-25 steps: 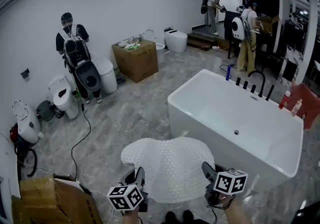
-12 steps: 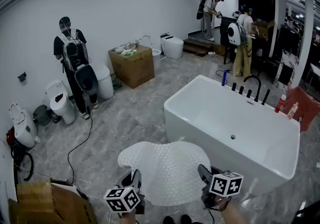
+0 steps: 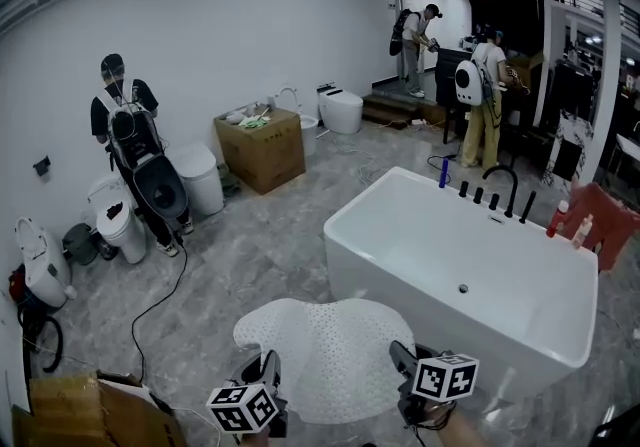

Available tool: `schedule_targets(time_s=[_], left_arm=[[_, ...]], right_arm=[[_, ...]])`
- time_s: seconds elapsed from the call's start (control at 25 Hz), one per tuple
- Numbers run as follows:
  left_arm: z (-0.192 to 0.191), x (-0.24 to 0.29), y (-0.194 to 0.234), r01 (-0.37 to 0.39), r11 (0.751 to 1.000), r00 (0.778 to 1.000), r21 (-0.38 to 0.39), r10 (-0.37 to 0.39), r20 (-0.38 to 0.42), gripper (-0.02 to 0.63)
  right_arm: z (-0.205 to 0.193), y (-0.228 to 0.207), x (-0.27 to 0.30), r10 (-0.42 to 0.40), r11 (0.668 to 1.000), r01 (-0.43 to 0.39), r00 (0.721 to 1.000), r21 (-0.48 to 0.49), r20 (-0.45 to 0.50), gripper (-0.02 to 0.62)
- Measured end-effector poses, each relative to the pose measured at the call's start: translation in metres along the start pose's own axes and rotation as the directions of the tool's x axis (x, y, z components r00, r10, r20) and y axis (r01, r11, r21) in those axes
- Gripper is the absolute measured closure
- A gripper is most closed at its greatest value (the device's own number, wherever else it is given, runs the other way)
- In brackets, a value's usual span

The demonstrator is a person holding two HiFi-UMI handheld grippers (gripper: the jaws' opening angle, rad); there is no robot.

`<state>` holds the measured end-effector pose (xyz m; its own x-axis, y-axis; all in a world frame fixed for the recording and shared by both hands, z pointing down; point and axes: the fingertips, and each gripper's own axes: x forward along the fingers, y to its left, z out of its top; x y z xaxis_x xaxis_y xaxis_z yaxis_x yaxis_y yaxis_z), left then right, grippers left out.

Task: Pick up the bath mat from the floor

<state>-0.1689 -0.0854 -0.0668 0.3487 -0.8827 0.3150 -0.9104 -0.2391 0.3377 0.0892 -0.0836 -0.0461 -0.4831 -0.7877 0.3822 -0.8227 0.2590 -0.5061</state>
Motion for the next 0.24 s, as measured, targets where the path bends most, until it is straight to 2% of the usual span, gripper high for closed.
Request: schedule_targets(time_s=[0.24], left_arm=[[0.0021,0.0050,-0.0042,0.004,1.000,1.000,0.002,-0.004,0.002,0.578]], right_arm=[[0.0020,-0.0032,-0.0004,0.001,1.000,-0.001,1.000,0.001,-0.002,0.571]])
